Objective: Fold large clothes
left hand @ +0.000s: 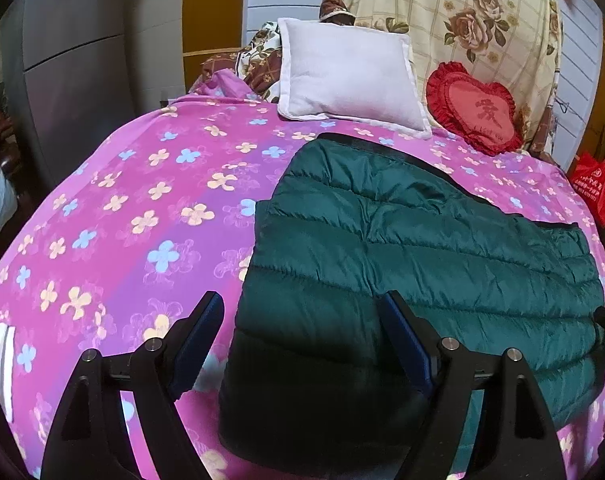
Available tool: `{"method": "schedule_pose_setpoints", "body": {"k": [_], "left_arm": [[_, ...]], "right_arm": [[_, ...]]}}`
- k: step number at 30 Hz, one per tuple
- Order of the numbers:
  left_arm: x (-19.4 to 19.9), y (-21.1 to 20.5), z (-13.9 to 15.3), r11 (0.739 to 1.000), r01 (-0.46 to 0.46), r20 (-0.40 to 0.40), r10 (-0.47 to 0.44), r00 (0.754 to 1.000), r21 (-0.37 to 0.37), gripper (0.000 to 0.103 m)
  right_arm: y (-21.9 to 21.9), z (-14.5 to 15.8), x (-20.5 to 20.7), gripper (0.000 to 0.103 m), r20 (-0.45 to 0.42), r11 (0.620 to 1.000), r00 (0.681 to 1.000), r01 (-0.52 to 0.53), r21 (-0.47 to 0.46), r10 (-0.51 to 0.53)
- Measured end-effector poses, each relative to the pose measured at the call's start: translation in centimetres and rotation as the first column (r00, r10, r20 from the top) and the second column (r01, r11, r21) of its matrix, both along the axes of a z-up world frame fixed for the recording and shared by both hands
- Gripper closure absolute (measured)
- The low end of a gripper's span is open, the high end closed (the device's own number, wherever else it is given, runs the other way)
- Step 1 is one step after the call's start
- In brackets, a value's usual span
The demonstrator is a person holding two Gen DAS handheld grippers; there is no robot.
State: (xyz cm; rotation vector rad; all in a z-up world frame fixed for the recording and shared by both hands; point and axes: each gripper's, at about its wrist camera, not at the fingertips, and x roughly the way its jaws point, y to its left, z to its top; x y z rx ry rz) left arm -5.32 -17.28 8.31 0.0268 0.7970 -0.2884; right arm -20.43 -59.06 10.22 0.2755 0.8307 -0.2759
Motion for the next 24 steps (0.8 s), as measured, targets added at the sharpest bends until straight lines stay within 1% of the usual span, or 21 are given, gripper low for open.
{"method": "schedule_pose_setpoints", "body": {"k": [4,7,9,13,15,17,18,21,24], "left_arm": [[0.6,0.5,-0.9,0.999,0.000,-0.039,-0.001,0.999,-0.040,0.040],[1.2,0.8,-1.6,0.997,-0.003,-0.070,-0.002,0.998,-0.081,0.040],[1.5,0.9,-2.0,0.995,-0.001,-0.083,-0.007,0.997,-0.100,0.040],[2.1,0.7,-2.4,0.993,0.010,-0.088,-0.021,0.996,-0.119,0.040],[2.6,0.9,-2.8,0.989,0.017,-0.108,-0.033,0.994,-0.150,0.037],[3.1,1.2,-3.2,0.983,0.022,-0.130,-0.046,0.990,-0.181,0.035],[3.5,1.4,-3.5,0.978,0.027,-0.151,-0.059,0.987,-0.206,0.033],[4.3,1.7,-4.0,0.969,0.036,-0.177,-0.081,0.981,-0.243,0.025],[5.0,2.0,-4.6,0.957,0.045,-0.208,-0.108,0.972,-0.286,0.023]], "right_arm": [[-0.5,0.7,-0.8,0.007,0.000,1.000,1.000,-0.002,0.006,0.002],[-1.4,0.6,-1.3,0.004,0.006,1.000,1.000,0.013,0.017,-0.013],[-2.3,0.2,-1.5,0.000,0.009,0.998,1.000,0.027,0.050,-0.028],[-4.0,-1.4,-1.1,0.000,0.004,0.990,0.999,0.045,0.135,-0.046],[-4.5,-2.2,-0.7,0.000,-0.002,0.986,0.999,0.044,0.158,-0.044],[-5.1,-2.9,-0.3,0.000,0.004,0.979,0.999,0.031,0.204,-0.032],[-5.3,-3.3,0.0,0.000,0.009,0.974,1.000,0.024,0.225,-0.027],[-6.2,-4.4,0.6,0.000,0.018,0.959,1.000,0.009,0.282,-0.015],[-6.7,-5.3,1.1,0.000,0.025,0.943,1.000,0.002,0.332,-0.011]]}}
